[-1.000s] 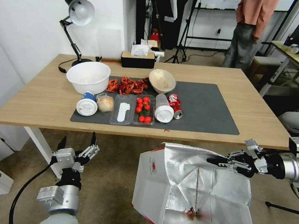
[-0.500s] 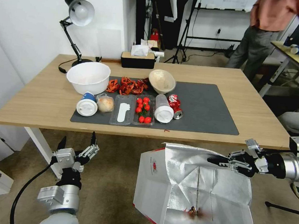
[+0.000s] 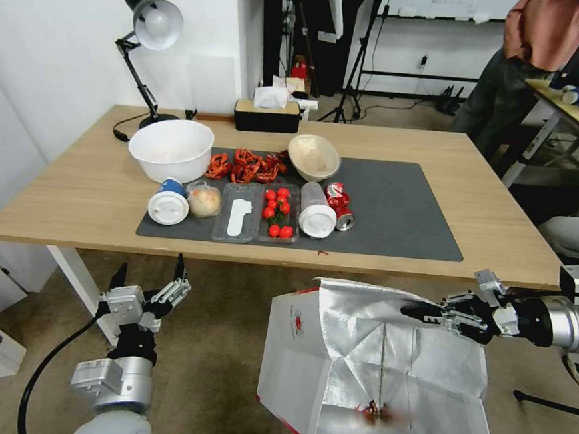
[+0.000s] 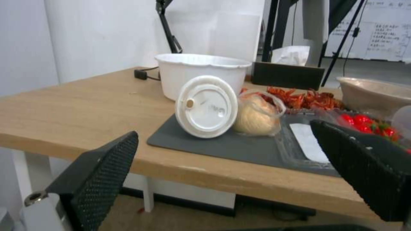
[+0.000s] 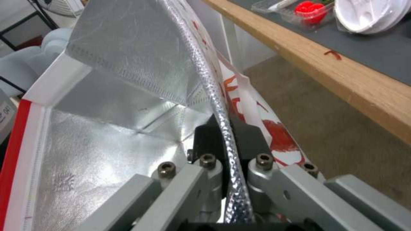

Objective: Pick up the food delivery bag from the floor and place it on the table.

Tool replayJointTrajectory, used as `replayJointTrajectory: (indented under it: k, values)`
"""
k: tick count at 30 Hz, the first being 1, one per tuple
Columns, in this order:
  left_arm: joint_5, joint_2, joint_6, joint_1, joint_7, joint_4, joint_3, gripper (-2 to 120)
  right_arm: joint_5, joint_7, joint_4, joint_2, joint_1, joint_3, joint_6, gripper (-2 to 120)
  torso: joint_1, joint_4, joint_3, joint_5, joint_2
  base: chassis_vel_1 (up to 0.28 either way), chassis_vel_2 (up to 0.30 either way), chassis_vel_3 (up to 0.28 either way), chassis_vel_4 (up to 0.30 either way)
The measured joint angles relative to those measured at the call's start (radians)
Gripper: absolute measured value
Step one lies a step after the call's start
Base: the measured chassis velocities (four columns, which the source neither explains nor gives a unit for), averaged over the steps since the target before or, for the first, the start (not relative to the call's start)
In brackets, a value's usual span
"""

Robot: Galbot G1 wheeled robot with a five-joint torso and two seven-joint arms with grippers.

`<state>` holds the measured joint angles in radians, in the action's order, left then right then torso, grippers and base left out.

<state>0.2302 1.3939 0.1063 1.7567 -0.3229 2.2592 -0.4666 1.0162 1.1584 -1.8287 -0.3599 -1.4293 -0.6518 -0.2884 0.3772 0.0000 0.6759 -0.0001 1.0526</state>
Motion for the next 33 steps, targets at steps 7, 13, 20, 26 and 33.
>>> replayJointTrajectory:
  k: [7, 13, 20, 26, 33]
  values:
    - [0.001, 0.0, 0.004, 0.008, -0.003, 0.012, -0.008, 100, 0.008, 0.006, -0.015, 0.016, 0.002, -0.012, -0.001, 0, -0.001, 0.0001, -0.001, 0.0, -0.001, 0.0, 0.0, 0.0, 0.0]
    - [0.0, 0.006, 0.009, 0.014, -0.004, 0.02, -0.013, 100, 0.02, 0.015, -0.022, 0.034, 0.005, -0.019, -0.003, 0, -0.001, 0.0, -0.001, 0.0, -0.002, 0.0, 0.0, 0.0, 0.0]
    - [-0.008, 0.015, 0.016, 0.024, -0.005, 0.029, -0.02, 100, 0.043, 0.042, -0.018, 0.068, 0.013, -0.028, -0.006, 0, -0.001, 0.0, -0.002, 0.0, -0.003, 0.0, 0.0, 0.0, 0.0]
    - [-0.012, 0.02, 0.024, 0.033, -0.011, 0.036, -0.028, 100, 0.1, 0.101, 0.011, 0.112, 0.029, -0.046, -0.023, 0, -0.001, 0.0, -0.002, 0.0001, -0.003, 0.0, 0.0, 0.0, 0.0]
    - [-0.013, 0.022, 0.026, 0.033, -0.015, 0.036, -0.029, 100, 0.204, 0.091, 0.022, 0.139, 0.052, -0.061, -0.041, 0, -0.001, -0.0001, -0.002, 0.0001, -0.003, 0.0, 0.0, 0.0, 0.0]
